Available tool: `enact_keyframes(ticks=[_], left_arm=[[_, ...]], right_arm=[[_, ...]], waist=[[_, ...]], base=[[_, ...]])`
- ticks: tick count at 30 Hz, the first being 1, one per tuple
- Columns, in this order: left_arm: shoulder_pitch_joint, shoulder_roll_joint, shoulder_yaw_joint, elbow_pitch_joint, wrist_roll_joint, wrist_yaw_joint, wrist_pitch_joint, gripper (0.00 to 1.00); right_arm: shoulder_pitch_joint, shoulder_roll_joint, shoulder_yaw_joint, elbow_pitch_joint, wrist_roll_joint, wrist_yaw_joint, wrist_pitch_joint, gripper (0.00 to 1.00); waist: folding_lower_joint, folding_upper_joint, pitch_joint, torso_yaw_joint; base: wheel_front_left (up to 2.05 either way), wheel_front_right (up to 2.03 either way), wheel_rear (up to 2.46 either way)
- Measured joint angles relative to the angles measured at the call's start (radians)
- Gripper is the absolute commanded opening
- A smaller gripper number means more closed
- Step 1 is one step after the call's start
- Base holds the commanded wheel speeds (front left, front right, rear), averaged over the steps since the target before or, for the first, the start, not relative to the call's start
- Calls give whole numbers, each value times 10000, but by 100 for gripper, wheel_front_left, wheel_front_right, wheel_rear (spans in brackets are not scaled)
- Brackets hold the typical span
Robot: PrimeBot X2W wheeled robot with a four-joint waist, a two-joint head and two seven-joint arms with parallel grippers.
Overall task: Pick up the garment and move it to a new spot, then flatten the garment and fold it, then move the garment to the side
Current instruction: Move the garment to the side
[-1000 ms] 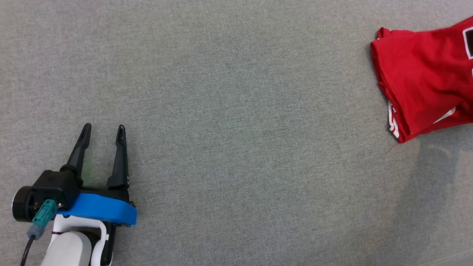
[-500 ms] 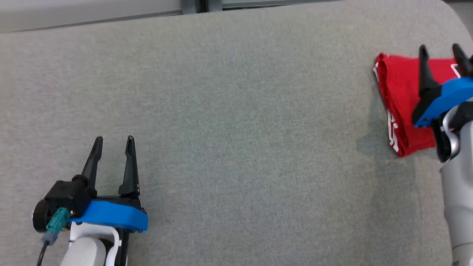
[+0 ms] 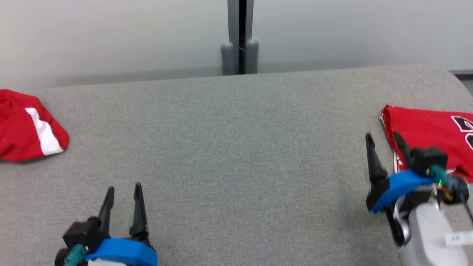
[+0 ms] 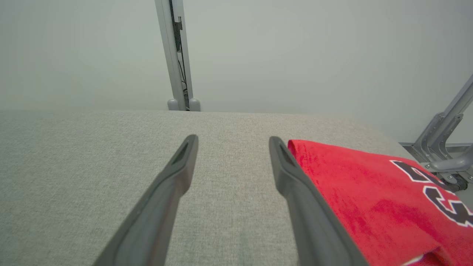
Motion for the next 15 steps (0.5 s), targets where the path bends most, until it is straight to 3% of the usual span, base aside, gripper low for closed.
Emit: enact_keyframes(ticks=[6, 15], left_arm=[[579, -238, 113, 265, 19, -19, -86, 100], [1193, -435, 552, 167, 209, -46, -100, 100]], right_arm=[[1697, 301, 309, -863, -316, 0, -257, 100], [2865, 339, 1705, -1745, 1183, 2, -391, 100]], waist=[[1, 0, -475, 152], [2, 0, -808, 233]], base=[[0, 0, 0], [0, 0, 0]])
